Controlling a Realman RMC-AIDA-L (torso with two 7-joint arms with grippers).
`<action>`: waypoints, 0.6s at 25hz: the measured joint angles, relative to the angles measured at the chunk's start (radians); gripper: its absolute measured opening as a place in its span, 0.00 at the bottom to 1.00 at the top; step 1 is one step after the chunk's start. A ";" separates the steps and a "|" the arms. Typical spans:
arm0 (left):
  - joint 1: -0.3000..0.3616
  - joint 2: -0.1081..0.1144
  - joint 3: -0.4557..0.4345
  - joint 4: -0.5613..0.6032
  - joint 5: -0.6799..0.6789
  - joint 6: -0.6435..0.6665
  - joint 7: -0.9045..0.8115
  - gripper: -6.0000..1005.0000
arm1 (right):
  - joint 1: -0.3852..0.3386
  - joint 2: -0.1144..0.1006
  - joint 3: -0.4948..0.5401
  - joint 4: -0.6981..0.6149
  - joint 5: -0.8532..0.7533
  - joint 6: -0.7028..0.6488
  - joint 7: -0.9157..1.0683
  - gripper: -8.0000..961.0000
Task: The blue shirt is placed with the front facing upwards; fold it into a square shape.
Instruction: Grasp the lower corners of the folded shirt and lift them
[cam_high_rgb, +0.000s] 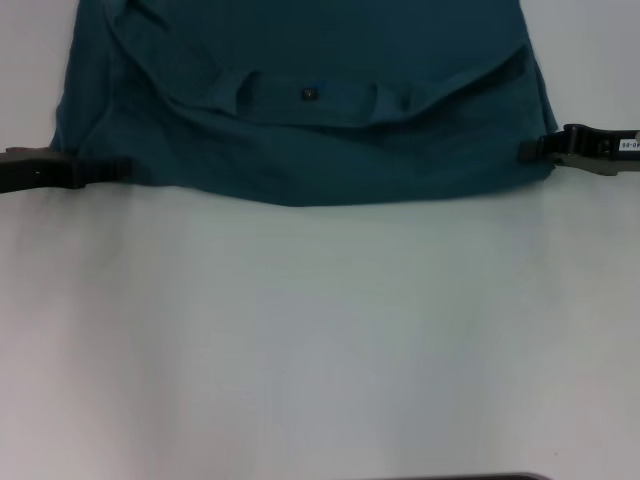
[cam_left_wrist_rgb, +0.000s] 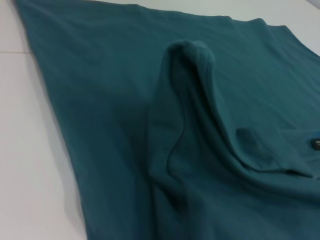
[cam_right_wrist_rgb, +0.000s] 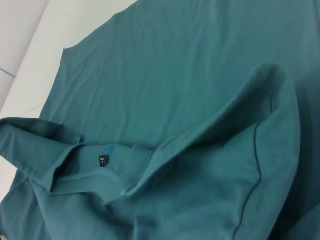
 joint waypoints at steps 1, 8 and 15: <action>0.000 0.001 0.000 -0.001 0.000 0.003 0.000 0.81 | 0.000 0.000 0.000 0.000 0.000 0.001 0.000 0.05; -0.006 0.004 0.001 -0.004 0.000 -0.001 0.003 0.80 | 0.000 0.001 0.000 0.000 0.000 0.004 0.000 0.05; -0.007 0.002 0.002 -0.001 0.021 -0.055 -0.002 0.78 | 0.000 0.003 0.001 0.000 0.001 0.004 0.000 0.05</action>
